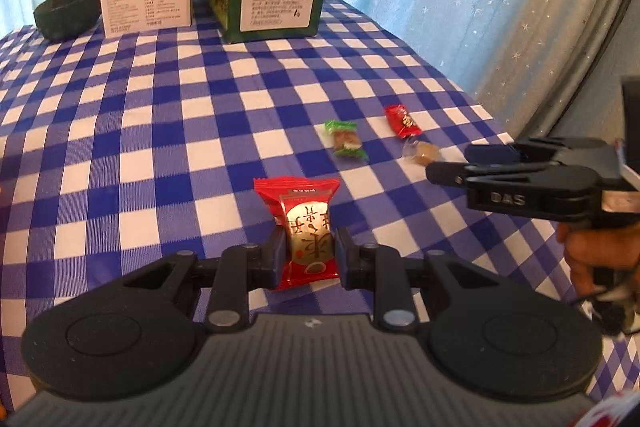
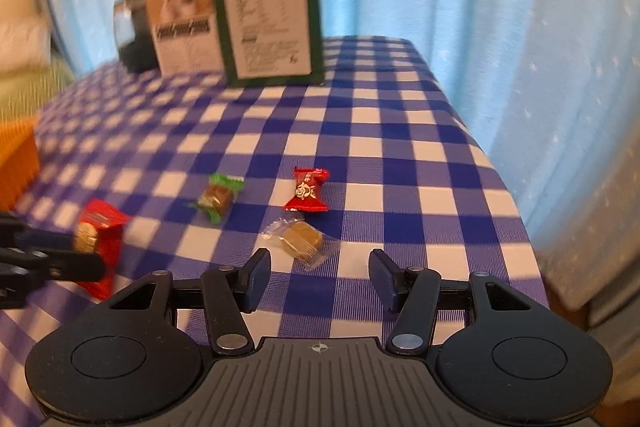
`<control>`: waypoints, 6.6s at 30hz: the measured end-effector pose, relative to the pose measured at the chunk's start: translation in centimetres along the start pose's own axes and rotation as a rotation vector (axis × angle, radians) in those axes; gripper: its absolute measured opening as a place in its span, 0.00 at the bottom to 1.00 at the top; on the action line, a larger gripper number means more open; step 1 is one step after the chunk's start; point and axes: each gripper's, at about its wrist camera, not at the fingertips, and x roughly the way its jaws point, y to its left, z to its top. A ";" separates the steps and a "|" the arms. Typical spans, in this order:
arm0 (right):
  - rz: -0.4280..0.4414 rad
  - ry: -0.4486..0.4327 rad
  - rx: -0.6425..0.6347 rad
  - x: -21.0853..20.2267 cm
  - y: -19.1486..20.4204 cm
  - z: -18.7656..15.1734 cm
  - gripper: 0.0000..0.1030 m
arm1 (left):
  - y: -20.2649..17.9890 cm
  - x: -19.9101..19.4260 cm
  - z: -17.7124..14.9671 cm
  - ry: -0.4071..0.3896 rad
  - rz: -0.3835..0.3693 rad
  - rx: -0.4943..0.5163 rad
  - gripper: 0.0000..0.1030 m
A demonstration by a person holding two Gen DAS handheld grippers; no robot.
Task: Organize snacks
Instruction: 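Grasp the red printed packet with the left tool while the right tool grasps the clear candy, then carry the red packet and clear candy in both tools over the orange tray, then open the left tool to drop the red packet while the right tool releases the clear candy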
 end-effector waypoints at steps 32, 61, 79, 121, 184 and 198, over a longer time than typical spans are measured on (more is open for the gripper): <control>0.088 0.054 0.118 -1.0 2.7 -0.5 0.21 | 0.1 0.5 -0.6 -0.070 0.107 0.015 0.33; 0.050 0.017 0.248 -10.0 7.5 -4.3 0.21 | -1.0 -8.8 -5.9 -0.028 0.103 -0.025 0.21; 0.044 -0.032 0.223 -20.5 14.0 -7.8 0.21 | -0.9 -19.3 -12.0 -0.057 0.114 -0.108 0.21; 0.195 -0.083 0.000 -22.8 26.7 -4.2 0.21 | 7.1 -31.5 -13.9 -0.220 0.261 -0.232 0.21; 0.321 -0.011 -0.060 -4.7 35.0 7.0 0.21 | 24.9 -22.0 -4.9 -0.153 0.335 -0.221 0.21; 0.328 0.008 -0.050 -4.0 35.5 6.4 0.21 | 25.9 -21.8 -5.4 -0.145 0.352 -0.214 0.38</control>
